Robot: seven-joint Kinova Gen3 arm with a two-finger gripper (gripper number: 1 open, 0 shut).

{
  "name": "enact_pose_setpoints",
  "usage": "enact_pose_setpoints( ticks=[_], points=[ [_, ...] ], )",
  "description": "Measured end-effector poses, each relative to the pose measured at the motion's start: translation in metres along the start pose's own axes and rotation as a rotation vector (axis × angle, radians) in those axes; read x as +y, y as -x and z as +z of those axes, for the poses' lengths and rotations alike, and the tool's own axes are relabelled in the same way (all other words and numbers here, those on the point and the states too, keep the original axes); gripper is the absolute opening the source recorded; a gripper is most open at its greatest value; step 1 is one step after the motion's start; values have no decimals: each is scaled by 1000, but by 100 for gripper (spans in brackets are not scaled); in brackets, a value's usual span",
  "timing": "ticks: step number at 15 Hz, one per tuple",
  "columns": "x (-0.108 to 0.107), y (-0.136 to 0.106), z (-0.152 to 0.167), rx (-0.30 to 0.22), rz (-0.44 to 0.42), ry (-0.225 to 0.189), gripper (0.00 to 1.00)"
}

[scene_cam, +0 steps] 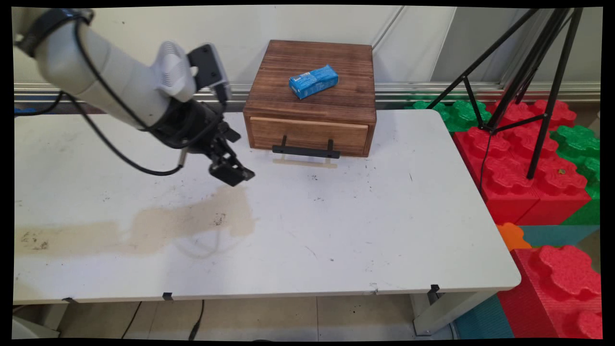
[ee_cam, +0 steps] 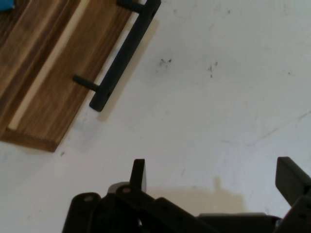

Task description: Open the drawer

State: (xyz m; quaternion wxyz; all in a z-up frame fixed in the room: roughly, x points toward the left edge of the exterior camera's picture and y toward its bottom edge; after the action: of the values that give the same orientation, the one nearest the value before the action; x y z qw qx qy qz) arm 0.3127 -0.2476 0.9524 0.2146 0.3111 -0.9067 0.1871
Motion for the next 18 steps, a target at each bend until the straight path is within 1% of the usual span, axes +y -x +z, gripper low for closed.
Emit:
enact_pose_setpoints(
  ticks=[3, 9, 18],
  points=[
    [0, -16, 15, -5, 18, 9, 100],
    [-5, -42, 48, -28, 54, 6, 100],
    [-30, -76, 112, -51, 132, -15, 100]
  ],
)
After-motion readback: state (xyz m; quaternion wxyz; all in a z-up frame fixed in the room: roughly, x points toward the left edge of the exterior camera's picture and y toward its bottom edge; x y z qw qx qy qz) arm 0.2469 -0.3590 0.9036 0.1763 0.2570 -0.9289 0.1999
